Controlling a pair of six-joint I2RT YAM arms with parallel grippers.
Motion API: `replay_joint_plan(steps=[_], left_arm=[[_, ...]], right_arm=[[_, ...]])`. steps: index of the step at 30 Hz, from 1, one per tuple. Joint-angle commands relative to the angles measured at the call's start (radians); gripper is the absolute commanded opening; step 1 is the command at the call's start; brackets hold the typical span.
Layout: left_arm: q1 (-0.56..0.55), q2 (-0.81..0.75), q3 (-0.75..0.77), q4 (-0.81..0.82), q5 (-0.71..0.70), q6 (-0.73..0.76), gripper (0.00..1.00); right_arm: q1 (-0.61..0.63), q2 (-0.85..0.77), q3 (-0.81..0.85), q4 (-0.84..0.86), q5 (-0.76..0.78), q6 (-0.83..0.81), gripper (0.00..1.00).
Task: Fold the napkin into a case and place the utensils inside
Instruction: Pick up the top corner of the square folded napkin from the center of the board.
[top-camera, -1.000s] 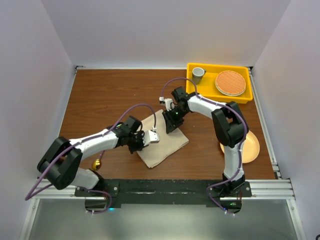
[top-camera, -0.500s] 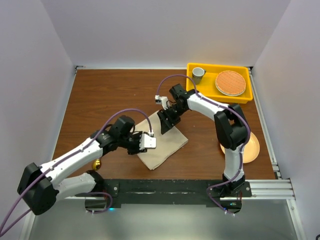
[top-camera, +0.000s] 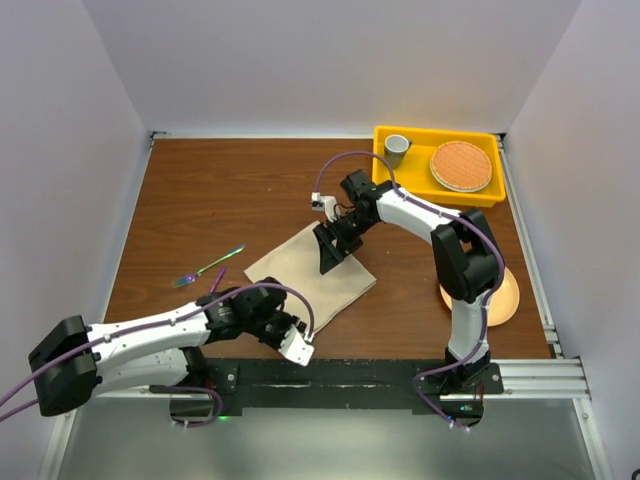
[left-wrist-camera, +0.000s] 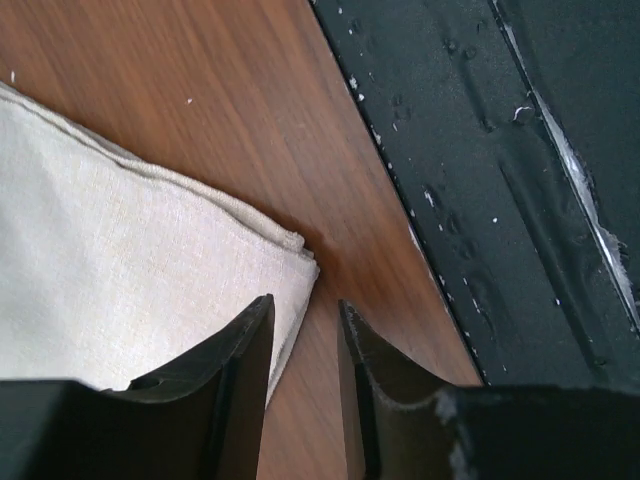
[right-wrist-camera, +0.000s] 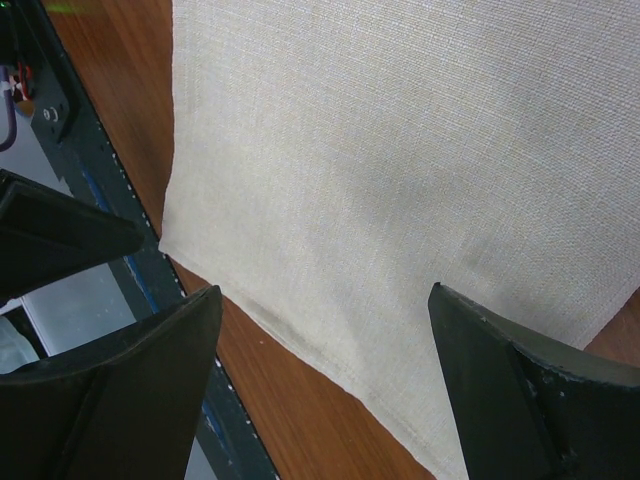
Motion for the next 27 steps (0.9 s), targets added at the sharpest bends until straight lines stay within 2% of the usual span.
replay_joint_plan(steps=[1, 9, 18, 23, 27], left_arm=[[-0.037, 0.012, -0.022, 0.12, -0.038, 0.039, 0.36], [-0.051, 0.053, -0.042, 0.168, -0.042, 0.052, 0.32], [-0.056, 0.064, -0.045, 0.174, -0.038, 0.057, 0.21], [-0.056, 0.066, -0.042, 0.154, -0.006, 0.063, 0.28], [-0.056, 0.09, -0.037, 0.158, -0.016, 0.06, 0.29]], right_arm=[[-0.001, -0.029, 0.017, -0.003, -0.01, -0.003, 0.89], [-0.002, -0.006, 0.028, -0.009, -0.015, 0.003, 0.89], [-0.005, 0.0, 0.023, -0.007, -0.015, 0.005, 0.89], [-0.005, 0.005, 0.025, -0.012, -0.015, 0.003, 0.9], [-0.011, 0.003, 0.017, -0.01, -0.021, 0.003, 0.9]])
